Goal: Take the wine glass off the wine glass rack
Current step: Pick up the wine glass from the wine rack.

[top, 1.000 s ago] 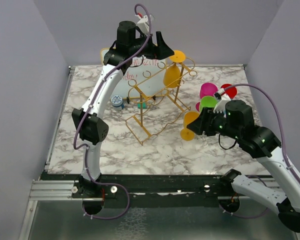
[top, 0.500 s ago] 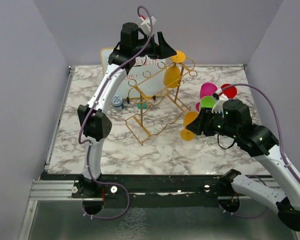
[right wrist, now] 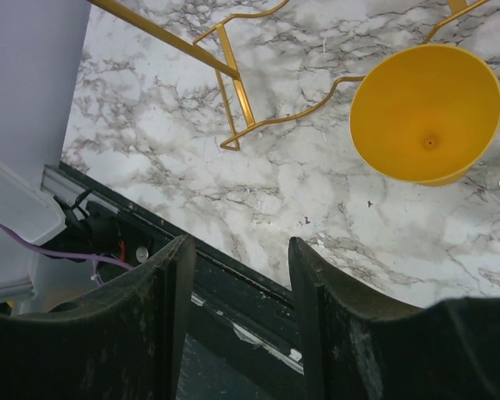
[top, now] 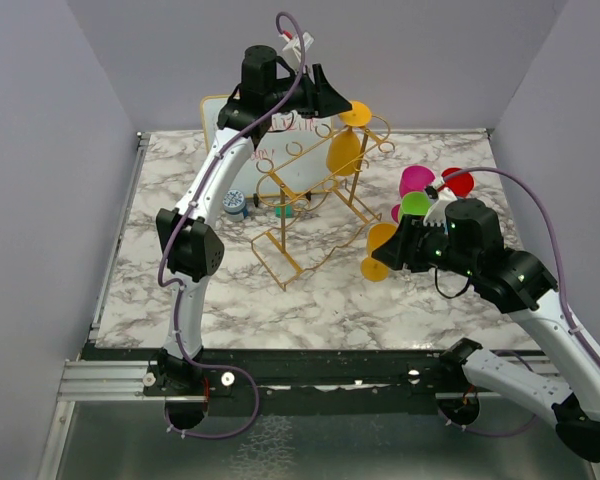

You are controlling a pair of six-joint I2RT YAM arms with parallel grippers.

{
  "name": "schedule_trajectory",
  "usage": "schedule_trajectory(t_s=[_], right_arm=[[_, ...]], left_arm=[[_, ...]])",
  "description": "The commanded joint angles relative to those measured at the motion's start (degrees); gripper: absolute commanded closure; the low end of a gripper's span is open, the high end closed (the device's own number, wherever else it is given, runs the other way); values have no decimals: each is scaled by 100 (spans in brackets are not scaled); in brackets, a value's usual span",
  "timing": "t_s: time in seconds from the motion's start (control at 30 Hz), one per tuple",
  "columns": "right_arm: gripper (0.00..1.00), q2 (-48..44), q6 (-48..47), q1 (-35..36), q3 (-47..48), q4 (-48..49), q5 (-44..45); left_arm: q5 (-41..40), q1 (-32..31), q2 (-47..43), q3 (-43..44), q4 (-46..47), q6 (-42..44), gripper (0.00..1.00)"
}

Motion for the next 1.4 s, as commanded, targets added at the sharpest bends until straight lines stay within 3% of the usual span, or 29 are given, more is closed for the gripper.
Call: schedule_trajectory(t_s=[0.0, 0.2, 0.5, 0.9, 1.2, 1.37], right_arm=[[46, 6, 48, 22, -46, -91, -73], [46, 3, 45, 24, -51, -91, -63], [46, 19, 36, 23, -68, -98, -60], [46, -14, 36, 22, -95, -139, -42], [46, -39, 78, 22, -165, -126, -55], [45, -74, 98, 22, -178, -143, -46]], left_arm=[[289, 30, 137, 19, 174, -111, 50], [405, 27, 160, -47, 174, -99, 57], [492, 24, 186, -79, 174, -84, 59], [398, 42, 147, 1, 331, -283, 100], [646, 201, 193, -140, 1795, -1504, 100], [667, 302, 200, -112, 1828, -1569, 100]])
